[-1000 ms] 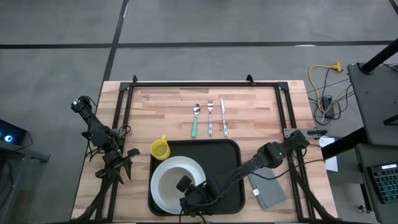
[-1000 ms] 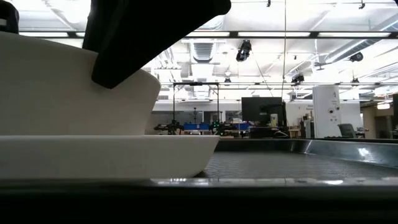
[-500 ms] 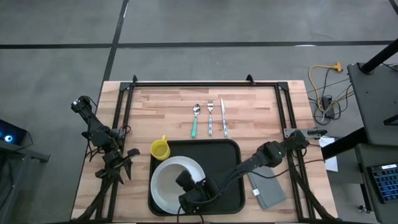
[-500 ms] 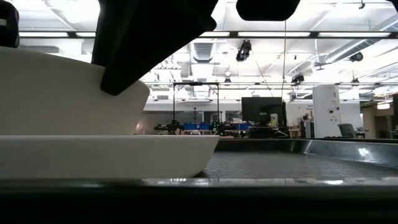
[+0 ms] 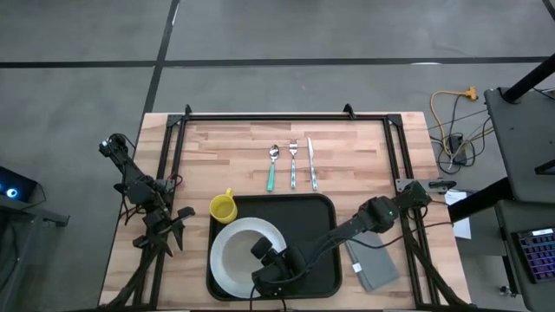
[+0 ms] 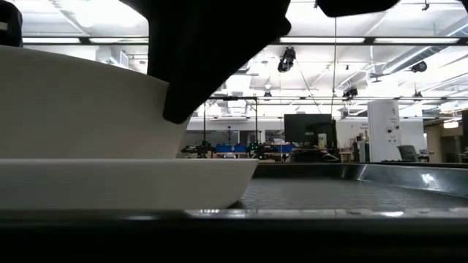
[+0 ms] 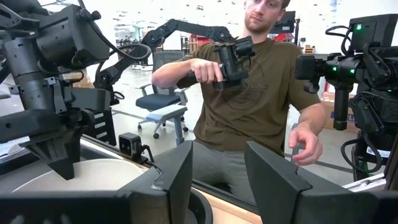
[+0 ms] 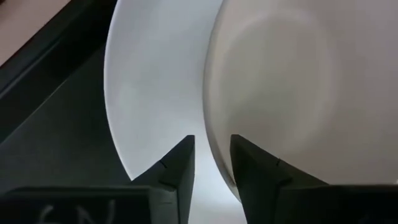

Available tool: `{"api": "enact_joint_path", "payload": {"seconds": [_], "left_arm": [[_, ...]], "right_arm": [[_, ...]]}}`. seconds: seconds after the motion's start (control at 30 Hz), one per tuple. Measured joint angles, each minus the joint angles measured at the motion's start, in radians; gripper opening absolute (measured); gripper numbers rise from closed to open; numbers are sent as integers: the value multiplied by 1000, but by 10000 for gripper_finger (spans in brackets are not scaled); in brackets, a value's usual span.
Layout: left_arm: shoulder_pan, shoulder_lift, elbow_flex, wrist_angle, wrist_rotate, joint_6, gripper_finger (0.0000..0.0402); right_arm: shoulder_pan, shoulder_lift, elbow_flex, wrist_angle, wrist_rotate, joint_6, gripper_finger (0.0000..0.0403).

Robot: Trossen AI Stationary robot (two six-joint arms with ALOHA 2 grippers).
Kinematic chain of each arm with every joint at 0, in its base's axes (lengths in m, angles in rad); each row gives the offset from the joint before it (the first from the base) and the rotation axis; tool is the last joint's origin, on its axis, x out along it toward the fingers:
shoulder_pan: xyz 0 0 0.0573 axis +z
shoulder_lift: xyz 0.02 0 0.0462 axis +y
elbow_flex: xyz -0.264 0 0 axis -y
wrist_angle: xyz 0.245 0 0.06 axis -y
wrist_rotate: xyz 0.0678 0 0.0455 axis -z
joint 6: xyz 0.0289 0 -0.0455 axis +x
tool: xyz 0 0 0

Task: Set up tray
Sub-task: Put the gray bowl on the white plate, then put the gray napkin on the black serving tray to the right of the white plate

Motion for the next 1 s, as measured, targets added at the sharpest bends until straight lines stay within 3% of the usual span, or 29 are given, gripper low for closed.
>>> {"api": "enact_joint_path", "payload": {"seconds": [0.6,1.0], "left_arm": [[0,0,0,0,0,0,132],[0,0,0,0,0,0,132]], "right_arm": [[2,-25,7,4,2,-27,82],[2,-111,9,-59,9,75,88]]}}
